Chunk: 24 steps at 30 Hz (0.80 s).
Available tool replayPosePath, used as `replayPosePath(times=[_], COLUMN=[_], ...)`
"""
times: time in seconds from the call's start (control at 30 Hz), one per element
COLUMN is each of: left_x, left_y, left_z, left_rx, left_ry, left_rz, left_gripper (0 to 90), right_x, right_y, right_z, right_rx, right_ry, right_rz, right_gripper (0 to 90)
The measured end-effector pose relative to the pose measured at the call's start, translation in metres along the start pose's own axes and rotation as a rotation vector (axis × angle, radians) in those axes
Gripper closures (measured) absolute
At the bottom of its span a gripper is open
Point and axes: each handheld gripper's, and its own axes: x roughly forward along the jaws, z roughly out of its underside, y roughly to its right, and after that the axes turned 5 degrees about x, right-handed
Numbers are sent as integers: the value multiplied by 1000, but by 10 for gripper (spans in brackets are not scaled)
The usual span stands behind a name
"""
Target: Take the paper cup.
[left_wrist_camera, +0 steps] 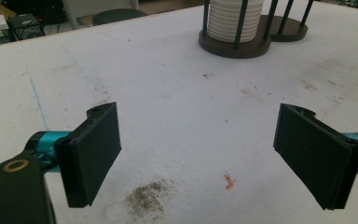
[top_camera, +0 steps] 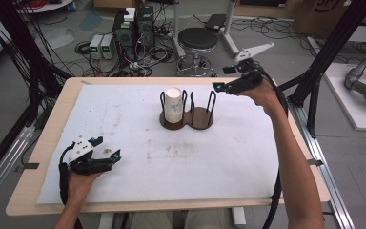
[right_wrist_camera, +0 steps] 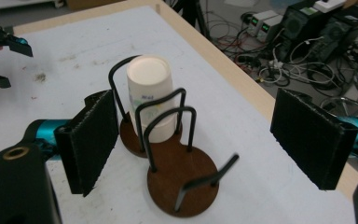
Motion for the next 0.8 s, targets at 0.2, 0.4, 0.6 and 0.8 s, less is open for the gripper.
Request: replayPosePath(times=[0.2, 0.4, 0.6, 0.8], left_x=[0, 1, 0, 1], left_y=[1, 0, 0, 0], left_z=[0, 0, 0, 0], left_rx=[7, 0, 0, -1], left_ry=[-3, -2, -1, -3], left_rz=[-2, -1, 1, 1], left_gripper=[146, 146, 146, 146], right_x=[25, 51, 82, 106], right_y=[-2, -7, -12, -17], right_z=[-26, -50, -66, -67], right_rx=[-41, -86, -117, -152], right_ry=[-72, -138, -209, -267], right_rz=[-39, -67, -111, -137], right_gripper=[158, 158, 158, 158])
